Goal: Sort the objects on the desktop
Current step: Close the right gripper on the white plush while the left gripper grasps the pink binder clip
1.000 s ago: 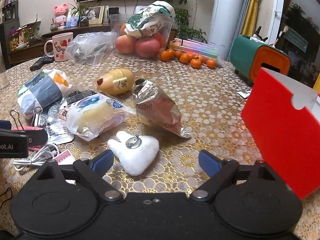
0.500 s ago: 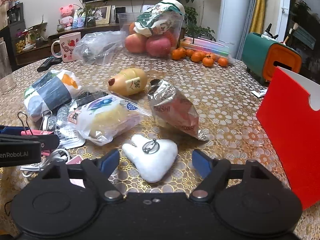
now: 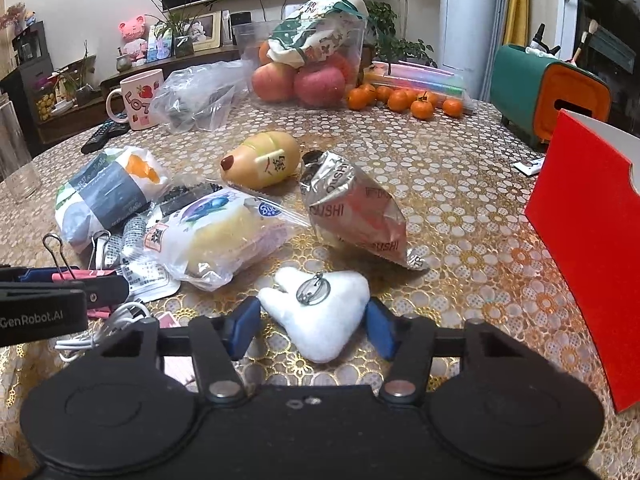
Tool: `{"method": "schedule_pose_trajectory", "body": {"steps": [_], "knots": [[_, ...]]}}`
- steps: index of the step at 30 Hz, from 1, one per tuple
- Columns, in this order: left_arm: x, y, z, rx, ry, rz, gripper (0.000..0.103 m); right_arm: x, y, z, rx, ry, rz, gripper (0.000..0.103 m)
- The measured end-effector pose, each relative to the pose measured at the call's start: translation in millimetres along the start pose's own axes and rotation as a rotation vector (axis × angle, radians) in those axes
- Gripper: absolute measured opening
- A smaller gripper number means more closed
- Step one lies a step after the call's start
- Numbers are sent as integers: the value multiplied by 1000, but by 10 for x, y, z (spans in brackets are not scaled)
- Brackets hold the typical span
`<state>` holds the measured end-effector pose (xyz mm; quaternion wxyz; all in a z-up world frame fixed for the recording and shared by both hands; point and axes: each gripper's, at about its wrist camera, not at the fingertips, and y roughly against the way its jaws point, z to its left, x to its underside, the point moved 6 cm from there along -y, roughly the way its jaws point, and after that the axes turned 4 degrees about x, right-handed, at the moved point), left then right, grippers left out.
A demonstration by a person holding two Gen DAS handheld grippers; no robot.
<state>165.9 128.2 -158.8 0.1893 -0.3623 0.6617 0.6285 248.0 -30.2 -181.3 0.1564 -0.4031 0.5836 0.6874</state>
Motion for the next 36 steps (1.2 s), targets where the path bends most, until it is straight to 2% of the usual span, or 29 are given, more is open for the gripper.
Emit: {"method": "schedule_pose_trajectory", "body": {"steps": [14, 27, 36], "knots": [[-80, 312, -69, -7, -11, -27, 53, -11, 309, -125, 1, -9, -34, 54], [-176, 808, -347, 3, -48, -71, 53, -68, 924, -471, 12, -31, -78, 54], [-214, 1117, -682, 45, -91, -102, 53, -73, 1370, -748, 5, -73, -120, 54]]}}
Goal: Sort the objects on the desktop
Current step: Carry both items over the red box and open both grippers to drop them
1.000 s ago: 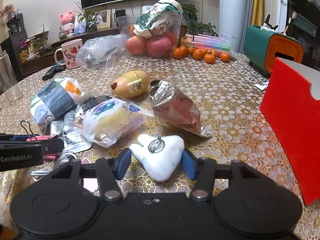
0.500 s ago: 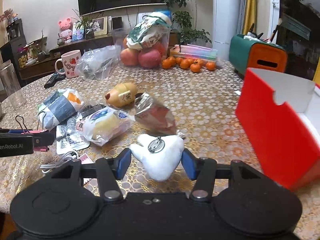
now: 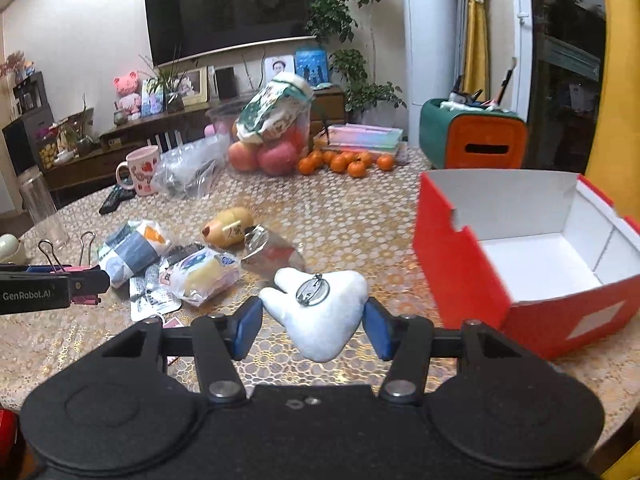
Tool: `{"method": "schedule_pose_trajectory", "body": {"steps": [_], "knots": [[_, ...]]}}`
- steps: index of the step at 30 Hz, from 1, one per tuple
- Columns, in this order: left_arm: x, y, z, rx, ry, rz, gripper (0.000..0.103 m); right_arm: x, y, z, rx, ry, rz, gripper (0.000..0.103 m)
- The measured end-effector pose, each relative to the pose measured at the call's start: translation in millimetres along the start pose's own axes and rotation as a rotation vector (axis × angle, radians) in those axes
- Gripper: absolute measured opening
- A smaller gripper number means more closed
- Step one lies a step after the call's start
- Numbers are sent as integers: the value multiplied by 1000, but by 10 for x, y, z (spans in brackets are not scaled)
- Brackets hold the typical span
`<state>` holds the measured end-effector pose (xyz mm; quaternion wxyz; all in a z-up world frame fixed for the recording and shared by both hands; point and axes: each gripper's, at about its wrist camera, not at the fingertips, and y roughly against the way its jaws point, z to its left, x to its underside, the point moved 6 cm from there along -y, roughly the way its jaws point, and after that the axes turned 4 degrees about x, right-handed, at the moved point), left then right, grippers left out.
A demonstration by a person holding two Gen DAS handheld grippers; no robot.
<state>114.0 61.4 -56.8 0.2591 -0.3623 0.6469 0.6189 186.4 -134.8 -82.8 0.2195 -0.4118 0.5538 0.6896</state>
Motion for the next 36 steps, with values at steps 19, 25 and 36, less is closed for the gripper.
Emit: {"method": "schedule_pose_trajectory", "body": {"steps": [19, 25, 36], "knots": [[-169, 3, -1194, 188, -155, 16, 53, -70, 532, -890, 76, -52, -45, 54], [-243, -110, -1629, 249, -212, 30, 53, -102, 528, -1219, 116, -45, -28, 54], [-394, -371, -2292, 324, -320, 68, 53, -192, 411, -1749, 173, -60, -8, 54]]}}
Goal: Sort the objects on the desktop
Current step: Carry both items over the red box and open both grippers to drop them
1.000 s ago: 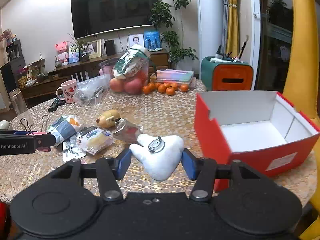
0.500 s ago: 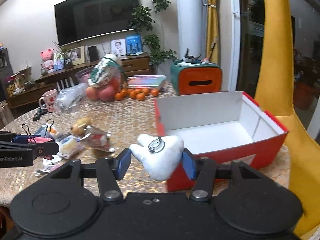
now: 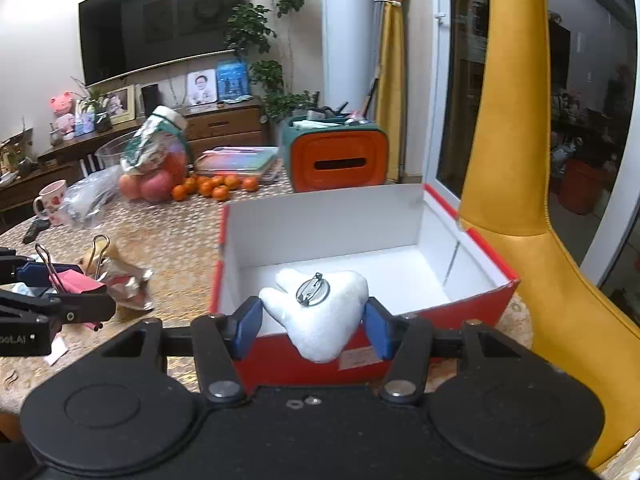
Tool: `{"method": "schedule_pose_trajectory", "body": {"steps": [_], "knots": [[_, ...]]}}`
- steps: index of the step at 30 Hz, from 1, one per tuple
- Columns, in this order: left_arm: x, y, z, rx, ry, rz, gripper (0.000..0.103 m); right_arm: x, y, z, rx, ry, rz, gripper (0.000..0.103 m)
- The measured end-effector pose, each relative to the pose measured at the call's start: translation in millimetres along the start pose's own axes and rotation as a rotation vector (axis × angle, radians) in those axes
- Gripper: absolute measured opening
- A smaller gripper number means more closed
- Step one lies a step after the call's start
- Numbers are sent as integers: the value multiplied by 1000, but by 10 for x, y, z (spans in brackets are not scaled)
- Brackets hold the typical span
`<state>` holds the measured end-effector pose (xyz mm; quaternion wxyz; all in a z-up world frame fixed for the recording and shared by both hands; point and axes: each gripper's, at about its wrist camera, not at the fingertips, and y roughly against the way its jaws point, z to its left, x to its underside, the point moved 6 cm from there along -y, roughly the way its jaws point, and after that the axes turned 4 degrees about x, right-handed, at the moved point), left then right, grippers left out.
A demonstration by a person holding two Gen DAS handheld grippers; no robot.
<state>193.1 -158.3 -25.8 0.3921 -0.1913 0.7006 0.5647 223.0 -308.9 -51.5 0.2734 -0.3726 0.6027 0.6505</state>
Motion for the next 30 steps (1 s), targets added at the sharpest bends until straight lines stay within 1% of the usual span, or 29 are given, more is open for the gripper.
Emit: {"method": "schedule_pose_trajectory", "body": {"steps": [9, 18, 20, 24, 25, 27, 30], "knots": [[-342, -440, -313, 50, -88, 30, 53, -114, -261, -297, 28, -15, 4, 54], [-620, -908, -485, 86, -148, 63, 52, -233, -642, -634, 61, -16, 49, 54], [-642, -1039, -503, 100, -154, 89, 52, -253, -732, -693, 79, -9, 56, 54], [-663, -1317, -481, 101, -140, 144, 52, -246, -934, -786, 93, -11, 93, 54], [-656, -1383, -461, 101, -131, 160, 52, -242, -977, -782, 75, -6, 105, 55], [-634, -1494, -419, 92, -120, 186, 52, -210, -1091, -729, 11, 26, 158, 55], [-579, -1595, -370, 85, -117, 212, 52, -145, -1257, -691, 24, 63, 218, 55]]}}
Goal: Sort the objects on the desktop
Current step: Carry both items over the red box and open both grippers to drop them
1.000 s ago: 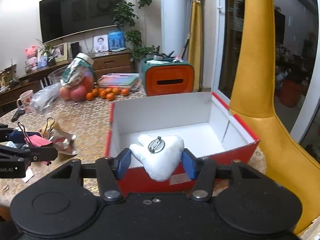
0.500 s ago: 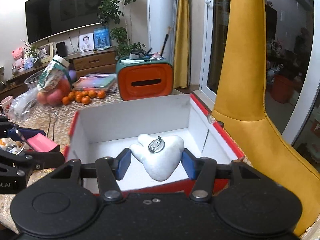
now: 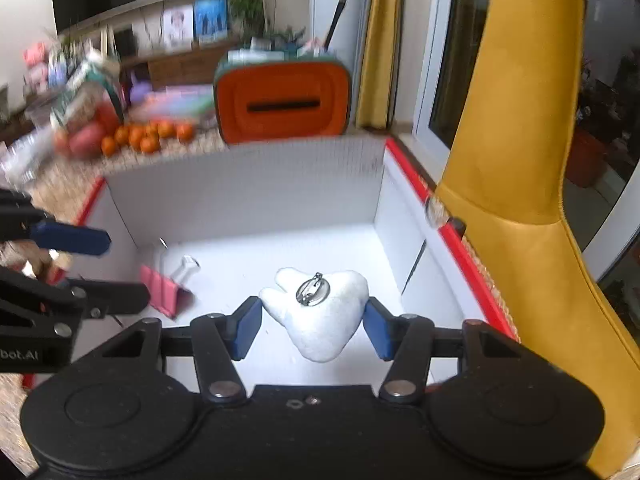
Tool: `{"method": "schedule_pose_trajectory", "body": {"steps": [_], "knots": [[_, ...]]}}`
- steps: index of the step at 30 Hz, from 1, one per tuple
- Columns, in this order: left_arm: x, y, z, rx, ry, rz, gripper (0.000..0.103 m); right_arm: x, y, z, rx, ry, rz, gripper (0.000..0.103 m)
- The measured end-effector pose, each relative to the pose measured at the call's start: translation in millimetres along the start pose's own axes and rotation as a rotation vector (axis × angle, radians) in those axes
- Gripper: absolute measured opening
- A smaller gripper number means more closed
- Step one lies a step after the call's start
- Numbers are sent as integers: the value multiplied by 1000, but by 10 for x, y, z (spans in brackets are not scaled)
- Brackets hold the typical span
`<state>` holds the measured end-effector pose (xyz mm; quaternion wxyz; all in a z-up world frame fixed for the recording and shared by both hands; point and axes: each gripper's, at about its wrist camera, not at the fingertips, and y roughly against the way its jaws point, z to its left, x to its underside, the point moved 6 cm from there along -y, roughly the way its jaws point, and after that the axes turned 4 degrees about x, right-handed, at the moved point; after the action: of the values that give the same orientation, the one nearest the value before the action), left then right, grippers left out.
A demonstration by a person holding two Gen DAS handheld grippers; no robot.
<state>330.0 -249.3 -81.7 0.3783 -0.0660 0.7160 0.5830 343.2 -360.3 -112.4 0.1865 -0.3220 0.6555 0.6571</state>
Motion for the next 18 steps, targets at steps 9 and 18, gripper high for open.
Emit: {"method": "schedule_pose_trajectory", "body": {"steps": [9, 18], "knots": [[123, -28, 59, 26, 39, -1, 52, 38, -257, 132, -27, 74, 113, 65], [188, 167, 46, 43, 76, -57, 57, 51, -178, 114, -28, 62, 92, 79]]}}
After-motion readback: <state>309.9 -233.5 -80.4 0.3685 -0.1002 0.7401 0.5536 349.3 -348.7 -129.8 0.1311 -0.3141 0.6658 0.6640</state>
